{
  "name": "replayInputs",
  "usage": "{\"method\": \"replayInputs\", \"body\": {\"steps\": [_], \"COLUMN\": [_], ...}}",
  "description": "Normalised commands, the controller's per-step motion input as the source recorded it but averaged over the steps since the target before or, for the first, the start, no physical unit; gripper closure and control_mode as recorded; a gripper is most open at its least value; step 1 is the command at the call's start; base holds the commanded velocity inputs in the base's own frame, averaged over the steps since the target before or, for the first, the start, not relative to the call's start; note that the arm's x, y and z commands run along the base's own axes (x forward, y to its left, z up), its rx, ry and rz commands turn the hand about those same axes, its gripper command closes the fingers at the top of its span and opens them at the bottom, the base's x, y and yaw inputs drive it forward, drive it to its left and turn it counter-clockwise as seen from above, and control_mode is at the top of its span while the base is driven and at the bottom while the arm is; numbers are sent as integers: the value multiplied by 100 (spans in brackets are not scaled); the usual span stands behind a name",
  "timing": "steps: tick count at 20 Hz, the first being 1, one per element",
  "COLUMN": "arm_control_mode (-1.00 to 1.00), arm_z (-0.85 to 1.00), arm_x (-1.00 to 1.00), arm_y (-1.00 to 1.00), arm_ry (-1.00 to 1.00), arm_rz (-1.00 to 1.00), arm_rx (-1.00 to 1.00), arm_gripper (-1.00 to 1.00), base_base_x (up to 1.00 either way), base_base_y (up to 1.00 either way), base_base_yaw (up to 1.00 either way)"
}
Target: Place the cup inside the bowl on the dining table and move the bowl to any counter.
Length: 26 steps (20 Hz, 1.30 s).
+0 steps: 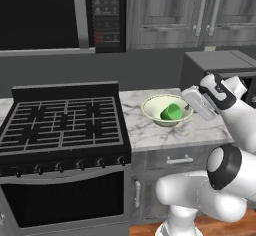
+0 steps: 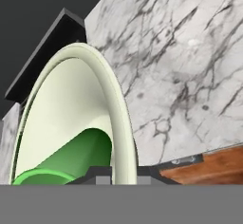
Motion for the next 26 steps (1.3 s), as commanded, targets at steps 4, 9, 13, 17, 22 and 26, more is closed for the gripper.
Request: {"method": "replayInputs", "body": {"steps": [4, 9, 13, 17, 22, 26], "arm_control_mode": [-100, -100, -100, -100, -100, -100], "arm_z": [-25, -12, 0, -14, -25, -3], "arm_x": [0, 0, 0, 6, 8, 3], "arm_y": [8, 17, 17, 24, 18, 3], "arm_ry": [0, 0, -2, -4, -4, 0], "arm_rz": [-15, -11, -7, -2, 0, 0], "arm_rx": [0, 0, 0, 0, 0, 0], "arm_gripper": [100, 100, 100, 100, 100, 100], "base_base_x": [0, 0, 0, 0, 0, 0], "base_base_y": [0, 0, 0, 0, 0, 0], "base_base_yaw": [0, 0, 0, 0, 0, 0]}}
